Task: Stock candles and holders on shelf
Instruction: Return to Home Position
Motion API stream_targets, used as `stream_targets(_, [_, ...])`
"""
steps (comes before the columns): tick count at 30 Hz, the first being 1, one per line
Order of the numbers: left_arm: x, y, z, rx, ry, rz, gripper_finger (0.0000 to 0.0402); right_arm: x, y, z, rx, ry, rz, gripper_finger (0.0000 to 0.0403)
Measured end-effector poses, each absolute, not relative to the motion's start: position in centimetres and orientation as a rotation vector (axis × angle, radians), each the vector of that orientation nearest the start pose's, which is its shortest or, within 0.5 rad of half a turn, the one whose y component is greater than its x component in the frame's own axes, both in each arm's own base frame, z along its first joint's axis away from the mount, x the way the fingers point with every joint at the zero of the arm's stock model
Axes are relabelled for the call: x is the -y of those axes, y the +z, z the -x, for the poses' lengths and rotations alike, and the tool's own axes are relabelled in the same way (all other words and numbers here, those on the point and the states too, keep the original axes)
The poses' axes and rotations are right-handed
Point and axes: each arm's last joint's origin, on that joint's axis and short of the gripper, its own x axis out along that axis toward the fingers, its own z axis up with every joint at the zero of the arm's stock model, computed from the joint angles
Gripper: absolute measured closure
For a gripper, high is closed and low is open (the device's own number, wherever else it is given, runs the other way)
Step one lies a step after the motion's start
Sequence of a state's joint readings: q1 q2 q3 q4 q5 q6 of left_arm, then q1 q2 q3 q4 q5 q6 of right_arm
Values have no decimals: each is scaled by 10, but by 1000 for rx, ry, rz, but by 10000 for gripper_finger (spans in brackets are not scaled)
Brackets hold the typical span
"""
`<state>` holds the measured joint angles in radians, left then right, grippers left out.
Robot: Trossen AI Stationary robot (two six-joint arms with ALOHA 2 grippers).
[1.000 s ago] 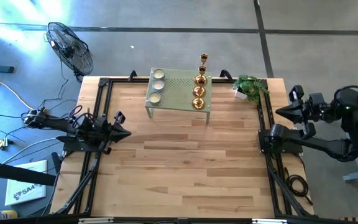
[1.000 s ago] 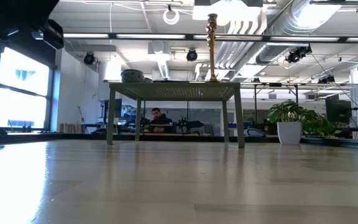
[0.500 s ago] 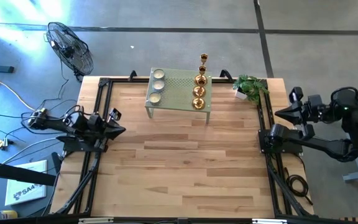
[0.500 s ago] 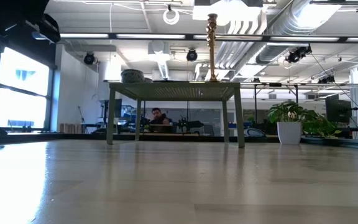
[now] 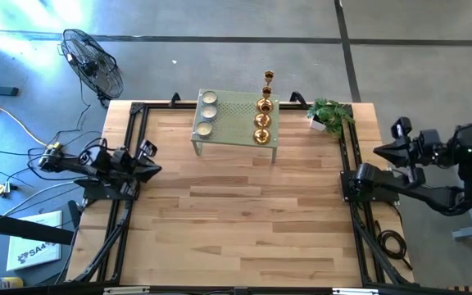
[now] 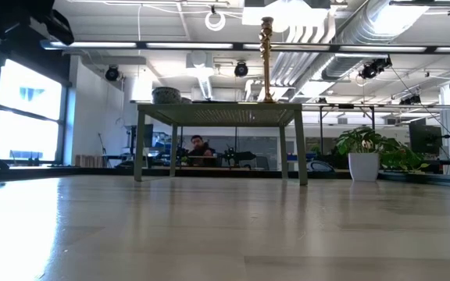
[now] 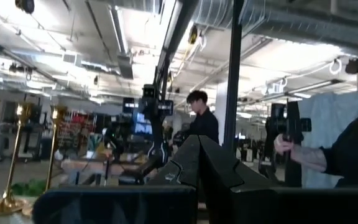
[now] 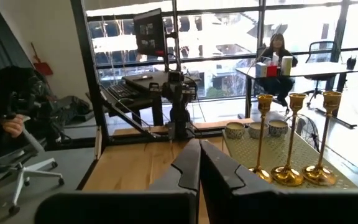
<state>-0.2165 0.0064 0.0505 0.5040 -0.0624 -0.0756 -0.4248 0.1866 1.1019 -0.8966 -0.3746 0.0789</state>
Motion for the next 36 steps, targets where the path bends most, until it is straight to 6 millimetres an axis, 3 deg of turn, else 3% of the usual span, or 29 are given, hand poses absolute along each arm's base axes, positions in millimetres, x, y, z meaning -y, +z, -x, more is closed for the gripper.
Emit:
stream_targets(7, [15,223,-81,491,-152,198,401,-31,383,41,38,-11,-49,403])
stream_targets(13, [15,222,-82,485,-138,186,401,-47,371,76,174,-30,-5,403])
stream_targets(18, [14,216,-85,407,-90,187,401,-52,372,89,176,-57,-26,403])
stream_targets(25, [13,212,-86,374,-58,240,401,-45,366,66,182,-118,4,403])
stream_targets(31, [13,212,-87,366,-42,241,401,-42,366,52,234,-59,-18,403])
stream_targets(36, [12,211,-87,366,-5,245,401,-30,357,23,293,-74,-17,403])
